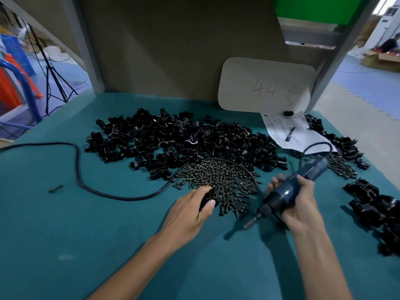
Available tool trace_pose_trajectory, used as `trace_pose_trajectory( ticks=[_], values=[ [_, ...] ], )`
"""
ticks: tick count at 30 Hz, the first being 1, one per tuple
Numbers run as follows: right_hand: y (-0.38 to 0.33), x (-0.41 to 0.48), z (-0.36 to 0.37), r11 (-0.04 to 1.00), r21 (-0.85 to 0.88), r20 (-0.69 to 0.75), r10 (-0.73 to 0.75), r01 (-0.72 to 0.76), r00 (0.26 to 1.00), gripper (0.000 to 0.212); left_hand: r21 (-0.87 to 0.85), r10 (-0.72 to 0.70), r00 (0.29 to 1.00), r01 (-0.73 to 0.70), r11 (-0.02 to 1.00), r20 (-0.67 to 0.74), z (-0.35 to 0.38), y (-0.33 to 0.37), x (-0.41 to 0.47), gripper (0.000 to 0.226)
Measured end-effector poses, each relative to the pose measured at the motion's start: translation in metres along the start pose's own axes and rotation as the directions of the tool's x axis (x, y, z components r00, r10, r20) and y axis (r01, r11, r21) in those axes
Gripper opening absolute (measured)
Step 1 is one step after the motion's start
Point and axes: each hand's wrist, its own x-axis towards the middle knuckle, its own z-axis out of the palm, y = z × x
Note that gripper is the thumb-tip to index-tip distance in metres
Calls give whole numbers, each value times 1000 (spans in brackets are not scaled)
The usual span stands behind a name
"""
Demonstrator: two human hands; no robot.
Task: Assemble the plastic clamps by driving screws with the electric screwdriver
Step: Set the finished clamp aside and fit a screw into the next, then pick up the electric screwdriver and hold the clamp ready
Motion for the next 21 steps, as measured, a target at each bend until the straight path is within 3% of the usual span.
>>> trace_pose_trajectory(
  ticks=[2, 6, 21],
  values=[
    [11, 1, 5, 973, 229, 4, -14, 13, 1000, 43, 17, -1, 1000, 1, 1000, 7, -1, 1, 0, 59],
    [29, 5, 6, 931, 363, -32, -34, 43, 999, 49, 70, 14, 1000, -15, 997, 19, 0, 1, 1, 61],
    [46, 6, 12, 941, 334, 2, -66, 61, 998, 42, 134, 56, 998, -54, 990, -10, 3, 1, 4, 42]
  ],
)
